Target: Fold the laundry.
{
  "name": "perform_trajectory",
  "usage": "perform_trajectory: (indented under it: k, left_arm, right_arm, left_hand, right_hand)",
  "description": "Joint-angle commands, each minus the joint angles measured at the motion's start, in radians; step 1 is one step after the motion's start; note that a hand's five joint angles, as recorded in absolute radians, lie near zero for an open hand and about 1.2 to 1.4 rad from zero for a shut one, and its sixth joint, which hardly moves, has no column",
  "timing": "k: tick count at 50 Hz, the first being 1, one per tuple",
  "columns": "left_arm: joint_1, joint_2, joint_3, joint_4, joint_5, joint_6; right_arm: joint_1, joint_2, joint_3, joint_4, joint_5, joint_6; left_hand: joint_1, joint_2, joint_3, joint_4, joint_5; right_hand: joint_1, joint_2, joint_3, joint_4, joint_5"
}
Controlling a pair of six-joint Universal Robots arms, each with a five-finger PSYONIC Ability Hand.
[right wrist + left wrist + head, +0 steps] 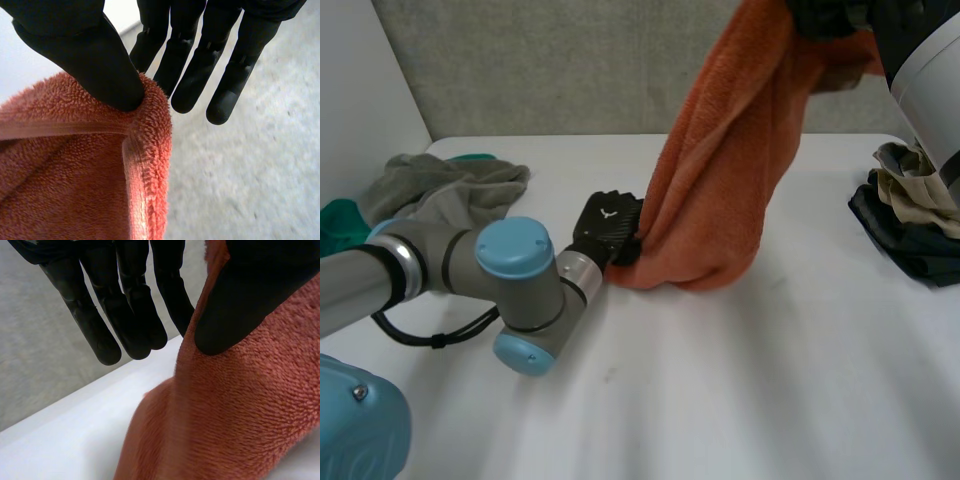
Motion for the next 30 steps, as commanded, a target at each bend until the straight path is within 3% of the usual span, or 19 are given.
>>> perform_trajectory:
  k: [1, 4, 15, 23, 30]
  left_arm:
    - [0.132, 0.212, -0.096, -0.088, -0.061, -0.001]
    - [0.187, 0.34, -0.171, -0.114, -0.043, 0.006]
    - [0.238, 0.662, -0.417, -0.205, 0.04, 0.095]
    - [0.246, 0.604, -0.537, -0.199, 0.028, 0.333]
    - [0.249, 0.452, -0.515, -0.202, 0.013, 0.421]
  right_arm:
    - [-0.164, 0.117, -0.002, 0.013, 0.024, -0.042]
    - [-0.214, 0.159, -0.005, 0.015, 0.029, -0.077]
    - [-0.239, 0.266, 0.047, 0.085, 0.052, -0.134]
    - [-0.233, 0.495, 0.053, 0.119, 0.079, -0.143]
    - [-0.224, 0.616, 0.023, 0.164, 0.147, -0.24]
  left_hand:
    - [0.234, 0.206, 0.211, 0.2, 0.254]
    - [0.234, 0.206, 0.211, 0.2, 0.254]
    - [0.234, 0.206, 0.211, 0.2, 0.254]
    - [0.234, 0.206, 0.211, 0.2, 0.254]
    - [0.234, 0.206, 0.211, 0.2, 0.254]
  right_hand:
    - [0.31, 0.215, 0.206, 0.199, 0.219]
    - [0.31, 0.215, 0.206, 0.199, 0.219]
    - [0.31, 0.215, 0.206, 0.199, 0.219]
    - [0.31, 0.215, 0.206, 0.199, 0.219]
    - [0.31, 0.215, 0.206, 0.199, 0.219]
